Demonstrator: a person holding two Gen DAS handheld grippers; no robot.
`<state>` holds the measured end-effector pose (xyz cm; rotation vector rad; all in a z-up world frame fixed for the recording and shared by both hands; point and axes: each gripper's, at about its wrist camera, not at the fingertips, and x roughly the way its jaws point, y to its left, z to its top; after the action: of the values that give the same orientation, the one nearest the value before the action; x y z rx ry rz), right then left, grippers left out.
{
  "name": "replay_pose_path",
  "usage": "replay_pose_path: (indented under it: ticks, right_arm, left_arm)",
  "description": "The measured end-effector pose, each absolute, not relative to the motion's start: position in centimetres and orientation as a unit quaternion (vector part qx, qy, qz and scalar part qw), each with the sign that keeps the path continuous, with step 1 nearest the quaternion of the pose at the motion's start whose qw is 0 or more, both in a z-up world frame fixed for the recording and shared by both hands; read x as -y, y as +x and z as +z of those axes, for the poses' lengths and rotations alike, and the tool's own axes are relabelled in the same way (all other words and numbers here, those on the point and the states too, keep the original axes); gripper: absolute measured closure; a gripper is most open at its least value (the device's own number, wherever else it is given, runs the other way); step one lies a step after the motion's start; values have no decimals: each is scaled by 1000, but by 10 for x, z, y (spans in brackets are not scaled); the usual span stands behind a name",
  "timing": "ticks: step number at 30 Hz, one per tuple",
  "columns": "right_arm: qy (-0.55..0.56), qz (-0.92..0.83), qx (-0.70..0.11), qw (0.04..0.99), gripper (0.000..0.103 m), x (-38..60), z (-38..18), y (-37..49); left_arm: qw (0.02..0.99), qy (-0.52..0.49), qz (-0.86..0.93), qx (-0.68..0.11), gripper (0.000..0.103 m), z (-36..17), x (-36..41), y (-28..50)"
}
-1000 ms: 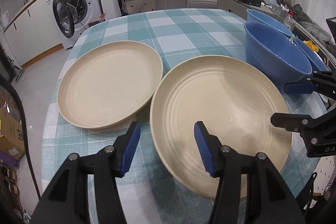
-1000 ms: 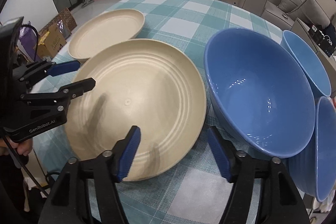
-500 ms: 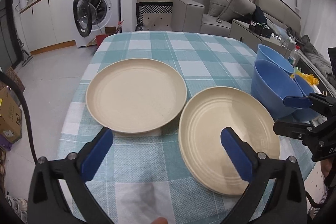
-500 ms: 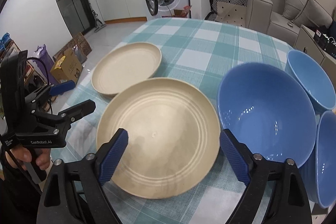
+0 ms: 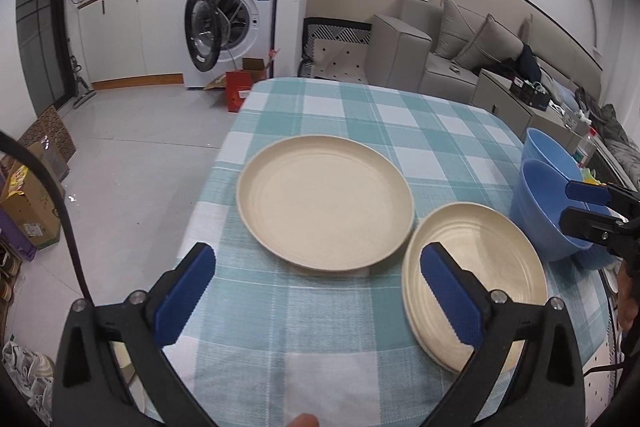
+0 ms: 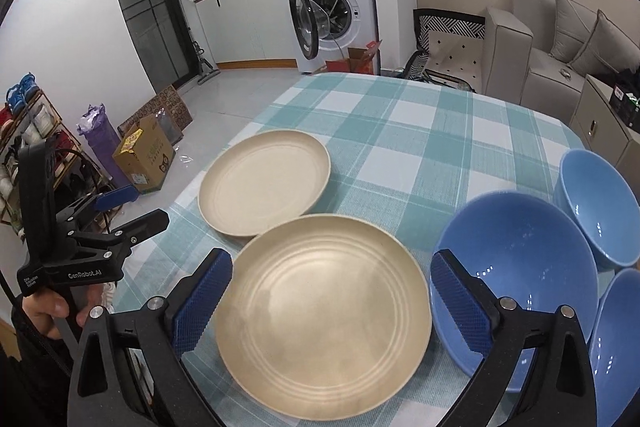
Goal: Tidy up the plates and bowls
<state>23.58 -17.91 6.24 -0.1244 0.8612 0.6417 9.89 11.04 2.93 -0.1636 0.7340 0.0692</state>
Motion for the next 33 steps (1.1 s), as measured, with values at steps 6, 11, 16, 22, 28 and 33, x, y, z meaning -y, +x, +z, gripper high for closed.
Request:
replay_pose_path:
  ticks: [6, 11, 16, 22, 28, 33]
  right_arm:
    - [-47, 322, -395, 859, 2, 171, 78, 249]
    - [-35, 324, -386, 863, 2, 170, 86, 262]
    - [-21, 321, -394, 861, 2, 171, 83, 277]
    - [-19, 320, -397, 860, 2, 165, 77, 293]
    - [-15, 324, -403, 856, 2, 155, 72, 306]
    - [-17, 327, -407, 853, 2, 148, 68, 313]
  left_arm:
    - [930, -94, 58, -351, 0, 37, -129, 101]
    - [928, -98, 68, -354, 0, 35, -137, 109]
    - [924, -99, 72, -361, 0, 30, -141, 122]
    - [922, -104, 69, -366, 0, 25, -142, 136]
    - [920, -104, 72, -370, 0, 24, -146, 147]
    - [918, -108, 72, -374, 0, 21, -151, 152]
